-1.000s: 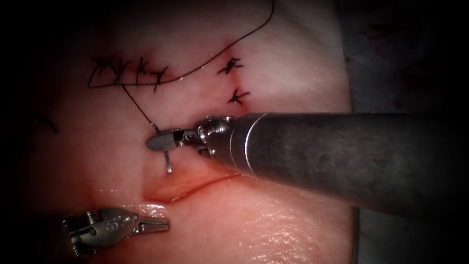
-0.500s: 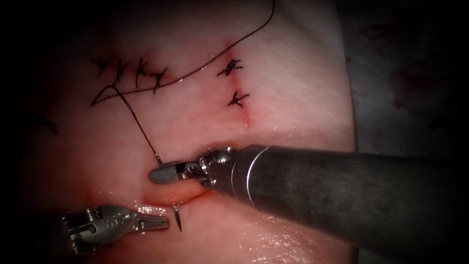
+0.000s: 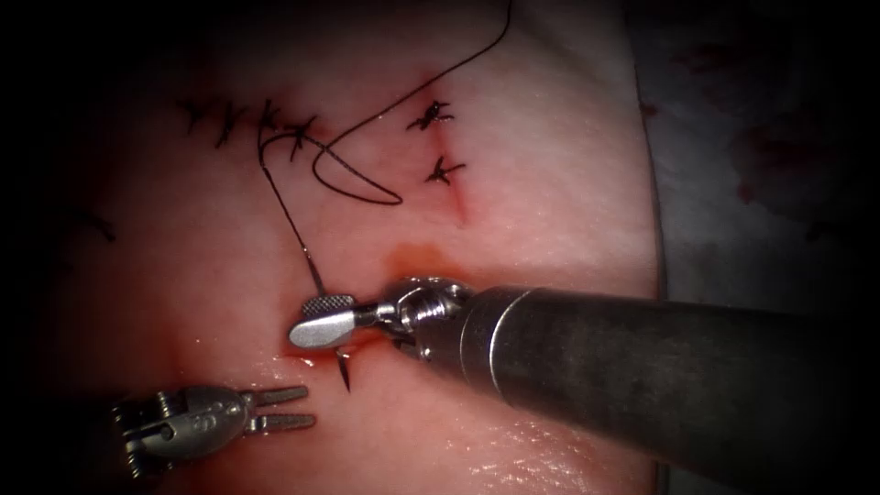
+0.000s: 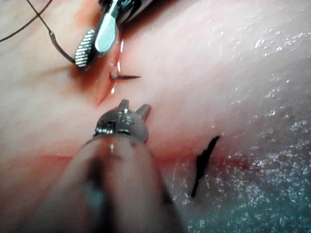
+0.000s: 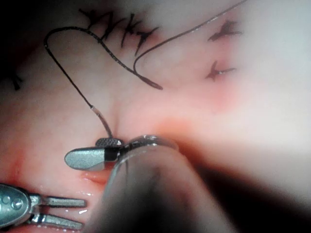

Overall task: Wound Closure
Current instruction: Throw the needle through the top of the wound with the right needle driver.

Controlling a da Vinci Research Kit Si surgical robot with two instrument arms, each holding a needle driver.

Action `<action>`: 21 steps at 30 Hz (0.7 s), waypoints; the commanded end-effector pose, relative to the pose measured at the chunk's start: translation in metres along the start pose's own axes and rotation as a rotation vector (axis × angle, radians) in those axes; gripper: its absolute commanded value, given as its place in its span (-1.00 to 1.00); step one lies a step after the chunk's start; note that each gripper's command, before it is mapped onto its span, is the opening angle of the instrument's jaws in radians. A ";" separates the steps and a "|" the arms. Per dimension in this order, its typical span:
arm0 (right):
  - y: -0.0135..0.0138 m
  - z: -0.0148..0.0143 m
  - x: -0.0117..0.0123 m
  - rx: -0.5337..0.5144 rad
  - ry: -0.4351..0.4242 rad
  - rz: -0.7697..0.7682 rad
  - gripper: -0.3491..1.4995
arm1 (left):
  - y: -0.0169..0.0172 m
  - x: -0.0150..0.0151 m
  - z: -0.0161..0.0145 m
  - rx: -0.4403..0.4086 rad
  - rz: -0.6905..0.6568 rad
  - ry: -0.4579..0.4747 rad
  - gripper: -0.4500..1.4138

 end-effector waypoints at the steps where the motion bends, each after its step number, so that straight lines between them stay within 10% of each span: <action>1: 0.0014 0.0002 0.0013 -0.004 0.007 -0.042 0.60 | -0.0001 -0.0001 0.0009 -0.002 0.001 0.002 -0.46; 21: 0.0038 0.0023 0.0046 -0.038 0.033 -0.331 0.64 | -0.0007 0.0001 0.0010 0.037 0.072 0.021 -0.55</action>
